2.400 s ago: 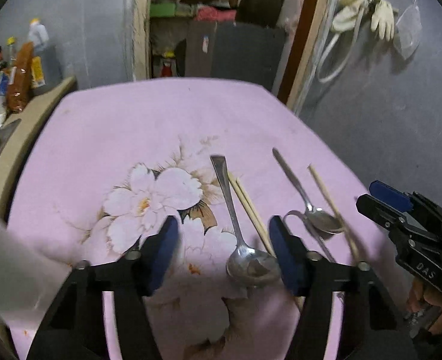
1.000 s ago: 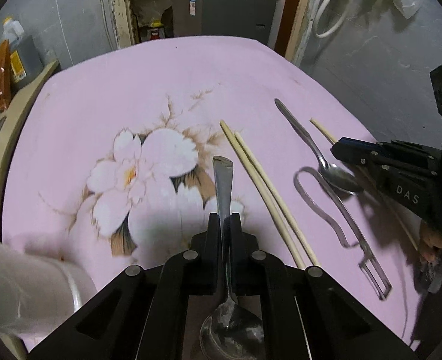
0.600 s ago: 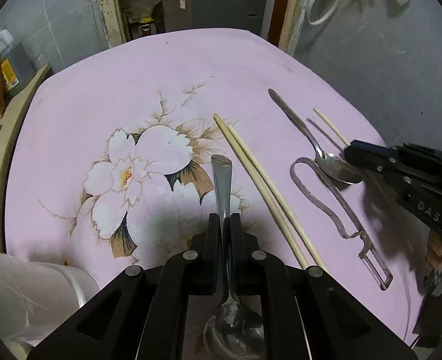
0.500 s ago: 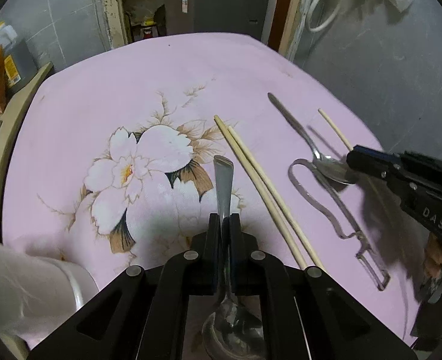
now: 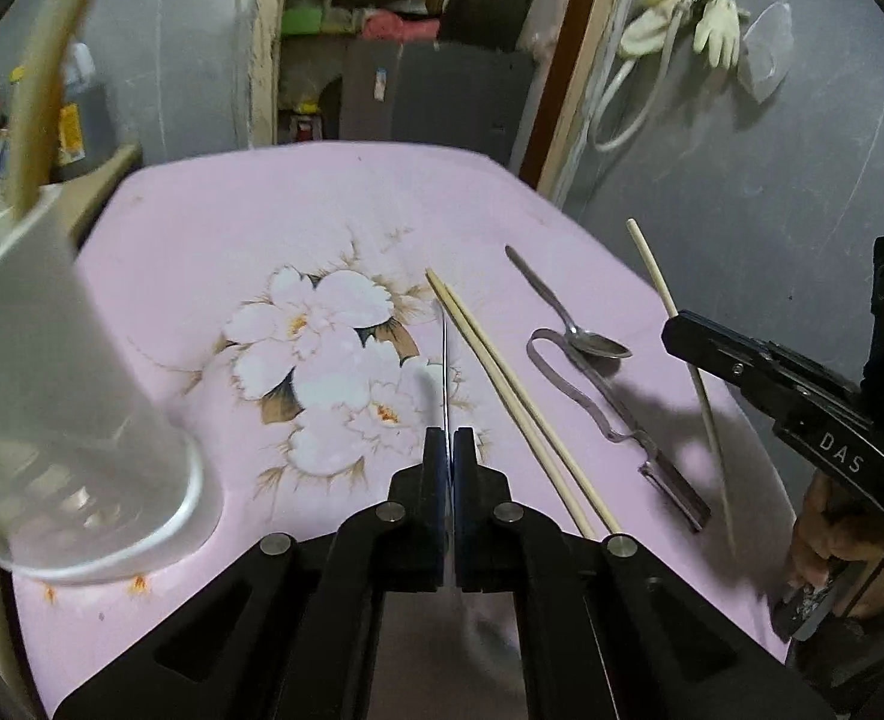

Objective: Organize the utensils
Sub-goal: 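Lift the spoon and chopstick and carry them toward the white caddy, then lower the spoon into the caddy with the left tool while the right tool drops the chopstick in, then move both tools back over the remaining utensils on the table, then grasp a wooden chopstick with the left tool while the right tool grasps a metal spoon, then lift the chopstick and spoon and carry them toward the white caddy, then lower the chopstick and spoon into the white caddy with both tools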

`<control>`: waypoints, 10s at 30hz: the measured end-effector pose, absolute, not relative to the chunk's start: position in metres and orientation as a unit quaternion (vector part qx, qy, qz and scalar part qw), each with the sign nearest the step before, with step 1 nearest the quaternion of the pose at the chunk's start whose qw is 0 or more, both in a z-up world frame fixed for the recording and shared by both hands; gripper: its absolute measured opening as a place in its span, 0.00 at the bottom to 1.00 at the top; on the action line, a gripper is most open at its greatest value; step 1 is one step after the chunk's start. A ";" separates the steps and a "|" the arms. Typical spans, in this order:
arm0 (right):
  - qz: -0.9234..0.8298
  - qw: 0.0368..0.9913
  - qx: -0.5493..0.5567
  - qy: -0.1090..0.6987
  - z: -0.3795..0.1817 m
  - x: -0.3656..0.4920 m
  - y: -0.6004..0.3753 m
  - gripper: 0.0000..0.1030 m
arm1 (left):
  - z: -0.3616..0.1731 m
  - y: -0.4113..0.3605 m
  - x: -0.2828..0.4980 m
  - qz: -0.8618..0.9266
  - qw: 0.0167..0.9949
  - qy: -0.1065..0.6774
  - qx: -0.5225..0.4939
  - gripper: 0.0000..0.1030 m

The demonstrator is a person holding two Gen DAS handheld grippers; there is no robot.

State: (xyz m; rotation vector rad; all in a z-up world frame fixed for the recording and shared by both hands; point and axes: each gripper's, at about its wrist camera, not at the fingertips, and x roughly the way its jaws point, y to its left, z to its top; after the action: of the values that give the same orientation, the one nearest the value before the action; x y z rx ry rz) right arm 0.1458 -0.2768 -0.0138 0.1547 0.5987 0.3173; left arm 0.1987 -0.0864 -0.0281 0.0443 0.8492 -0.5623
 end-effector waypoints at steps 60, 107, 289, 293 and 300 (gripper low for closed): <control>0.252 0.961 0.105 -0.051 0.071 0.194 -0.064 0.03 | 0.073 0.129 0.195 -0.011 0.987 0.156 -0.041 0.00; 0.227 0.973 0.035 0.034 0.076 0.134 -0.170 0.72 | 0.080 0.054 0.140 -0.093 0.986 0.109 -0.087 0.93; 0.277 0.953 0.097 0.078 0.039 0.189 -0.077 0.08 | 0.033 0.106 0.192 0.035 0.990 0.051 -0.127 0.02; 0.279 0.952 0.090 0.086 0.036 0.189 -0.077 0.08 | 0.029 0.105 0.187 0.037 0.989 0.065 -0.129 0.02; 0.278 0.952 0.086 0.097 0.033 0.187 -0.079 0.08 | 0.022 0.102 0.182 0.035 0.987 0.096 -0.124 0.02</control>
State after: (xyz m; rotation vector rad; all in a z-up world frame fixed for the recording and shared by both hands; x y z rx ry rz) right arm 0.1870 -0.0787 0.0331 0.1743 0.1972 0.5654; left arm 0.1825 0.1020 0.0217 -0.2487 0.1923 0.0704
